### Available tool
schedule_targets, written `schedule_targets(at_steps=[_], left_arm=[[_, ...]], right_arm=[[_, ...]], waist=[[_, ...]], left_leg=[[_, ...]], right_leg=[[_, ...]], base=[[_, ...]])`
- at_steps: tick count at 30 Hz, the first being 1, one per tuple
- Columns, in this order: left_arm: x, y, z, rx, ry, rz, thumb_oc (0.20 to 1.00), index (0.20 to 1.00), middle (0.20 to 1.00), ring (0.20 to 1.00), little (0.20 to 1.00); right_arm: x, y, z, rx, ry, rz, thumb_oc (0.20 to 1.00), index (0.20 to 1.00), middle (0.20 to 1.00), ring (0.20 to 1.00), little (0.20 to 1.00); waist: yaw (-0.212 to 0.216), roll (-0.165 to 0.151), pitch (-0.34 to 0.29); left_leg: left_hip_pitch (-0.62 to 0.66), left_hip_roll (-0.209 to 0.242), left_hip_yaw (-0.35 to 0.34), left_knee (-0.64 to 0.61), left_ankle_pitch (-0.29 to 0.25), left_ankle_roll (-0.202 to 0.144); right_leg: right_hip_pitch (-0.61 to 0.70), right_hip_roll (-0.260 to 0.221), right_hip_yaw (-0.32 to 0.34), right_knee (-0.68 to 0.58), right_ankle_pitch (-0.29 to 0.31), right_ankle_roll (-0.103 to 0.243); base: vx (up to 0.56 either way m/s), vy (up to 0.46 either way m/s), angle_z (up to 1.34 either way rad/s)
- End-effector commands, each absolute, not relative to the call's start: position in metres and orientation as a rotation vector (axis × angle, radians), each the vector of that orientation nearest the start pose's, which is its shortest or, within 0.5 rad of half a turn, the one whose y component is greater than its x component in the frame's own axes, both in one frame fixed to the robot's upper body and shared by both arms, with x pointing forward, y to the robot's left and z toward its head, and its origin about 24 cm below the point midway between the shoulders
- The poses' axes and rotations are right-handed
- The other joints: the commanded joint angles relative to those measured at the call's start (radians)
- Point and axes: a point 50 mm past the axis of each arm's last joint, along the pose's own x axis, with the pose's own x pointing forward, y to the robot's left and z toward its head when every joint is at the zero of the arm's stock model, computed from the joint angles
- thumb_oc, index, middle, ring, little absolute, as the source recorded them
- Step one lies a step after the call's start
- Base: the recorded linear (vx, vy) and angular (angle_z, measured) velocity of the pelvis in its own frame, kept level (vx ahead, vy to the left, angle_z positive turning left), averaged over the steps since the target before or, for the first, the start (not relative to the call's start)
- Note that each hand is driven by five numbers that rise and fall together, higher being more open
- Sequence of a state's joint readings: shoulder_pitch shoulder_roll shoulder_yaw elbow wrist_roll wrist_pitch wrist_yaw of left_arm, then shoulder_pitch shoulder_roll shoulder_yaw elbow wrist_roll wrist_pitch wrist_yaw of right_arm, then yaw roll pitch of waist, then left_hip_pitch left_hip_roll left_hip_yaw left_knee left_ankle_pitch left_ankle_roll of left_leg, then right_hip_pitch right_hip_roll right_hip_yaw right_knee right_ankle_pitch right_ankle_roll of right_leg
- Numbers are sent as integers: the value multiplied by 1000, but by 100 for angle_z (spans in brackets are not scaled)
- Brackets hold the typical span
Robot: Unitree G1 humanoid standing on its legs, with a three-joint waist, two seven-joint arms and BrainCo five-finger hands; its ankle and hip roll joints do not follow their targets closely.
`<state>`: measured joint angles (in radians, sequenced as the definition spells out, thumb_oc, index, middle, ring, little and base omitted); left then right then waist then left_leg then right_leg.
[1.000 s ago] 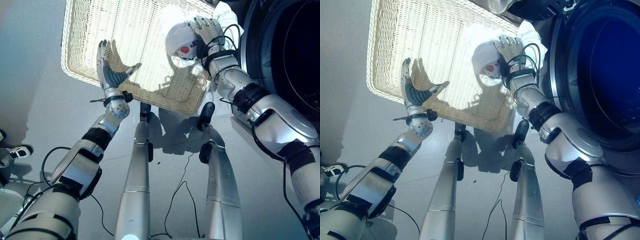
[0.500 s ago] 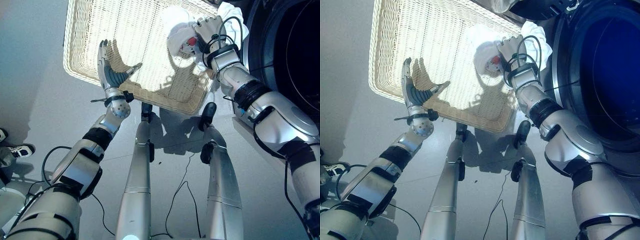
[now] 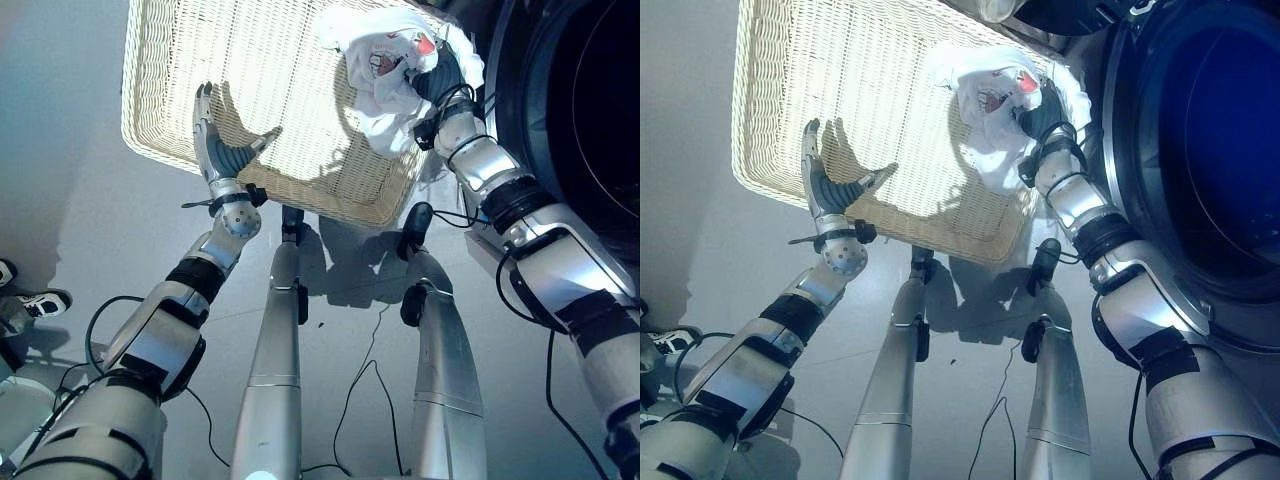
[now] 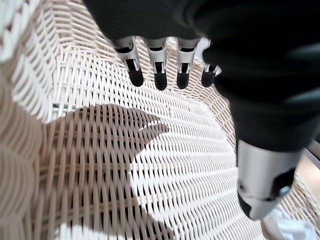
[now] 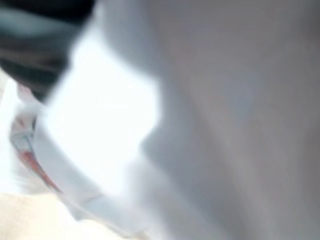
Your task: Put the clothes into the washing machine.
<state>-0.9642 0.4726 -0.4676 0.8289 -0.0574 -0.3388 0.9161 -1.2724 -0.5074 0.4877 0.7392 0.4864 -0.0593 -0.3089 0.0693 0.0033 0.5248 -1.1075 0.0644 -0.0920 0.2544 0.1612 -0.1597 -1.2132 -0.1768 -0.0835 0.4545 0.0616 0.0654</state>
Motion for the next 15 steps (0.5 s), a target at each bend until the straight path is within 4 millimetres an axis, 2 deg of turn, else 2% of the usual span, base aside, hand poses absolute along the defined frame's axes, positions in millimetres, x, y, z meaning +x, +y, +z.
schedule_targets(at_steps=[1, 2, 3, 7, 8, 11, 13, 14, 15], left_arm=[[377, 190, 203, 342, -669, 673, 1000, 1000, 1000, 1000, 1000], [375, 191, 200, 337, -666, 685, 1000, 1000, 1000, 1000, 1000], [375, 191, 200, 337, -666, 685, 1000, 1000, 1000, 1000, 1000], [372, 198, 197, 337, -662, 710, 1000, 1000, 1000, 1000, 1000], [372, 198, 196, 337, -662, 710, 1000, 1000, 1000, 1000, 1000], [369, 206, 194, 335, -659, 734, 1000, 1000, 1000, 1000, 1000], [369, 208, 193, 335, -659, 738, 1000, 1000, 1000, 1000, 1000], [368, 211, 192, 334, -659, 748, 1000, 1000, 1000, 1000, 1000], [367, 212, 192, 334, -659, 750, 1000, 1000, 1000, 1000, 1000]], right_arm=[[399, -147, 271, -10, -470, 56, 200, 200, 200, 200, 200], [393, -148, 273, 99, -509, 99, 200, 200, 200, 200, 200], [393, -148, 273, 99, -509, 99, 200, 200, 200, 200, 200], [378, -158, 277, 405, -607, 212, 200, 200, 200, 200, 200], [378, -158, 277, 417, -613, 216, 200, 200, 200, 200, 200], [366, -177, 279, 616, -718, 240, 200, 200, 200, 200, 200], [364, -181, 280, 648, -731, 243, 200, 200, 200, 200, 200], [361, -193, 279, 725, -767, 236, 200, 200, 200, 200, 200], [360, -196, 278, 742, -773, 235, 200, 200, 200, 200, 200]], waist=[[-41, 36, -5], [-49, 31, -5], [-49, 31, -5], [-69, 20, -5], [-69, 19, -5], [-86, 13, -5], [-89, 12, -5], [-95, 9, -5], [-97, 9, -5]], left_leg=[[-27, -88, 44, 57, -47, 75], [-25, -85, 46, 55, -48, 72], [-25, -85, 46, 55, -48, 72], [-15, -78, 50, 47, -51, 66], [-14, -78, 50, 47, -51, 66], [0, -72, 54, 35, -54, 63], [2, -71, 55, 32, -55, 63], [8, -68, 56, 27, -57, 61], [9, -67, 56, 27, -58, 61]], right_leg=[[18, 90, -53, -70, 76, 50], [17, 91, -49, -71, 76, 52], [17, 91, -49, -71, 76, 52], [23, 95, -37, -80, 78, 57], [24, 95, -36, -81, 78, 57], [34, 97, -26, -94, 80, 64], [35, 98, -24, -96, 81, 64], [41, 100, -20, -103, 82, 66], [42, 100, -19, -104, 82, 66]], base=[[0, 0, 0], [0, 0, 0], [-15, 17, -5], [-14, 17, -7], [-19, 13, -5], [-23, 18, -6], [-19, 13, -8], [-23, 17, -6], [-29, 23, -9]])
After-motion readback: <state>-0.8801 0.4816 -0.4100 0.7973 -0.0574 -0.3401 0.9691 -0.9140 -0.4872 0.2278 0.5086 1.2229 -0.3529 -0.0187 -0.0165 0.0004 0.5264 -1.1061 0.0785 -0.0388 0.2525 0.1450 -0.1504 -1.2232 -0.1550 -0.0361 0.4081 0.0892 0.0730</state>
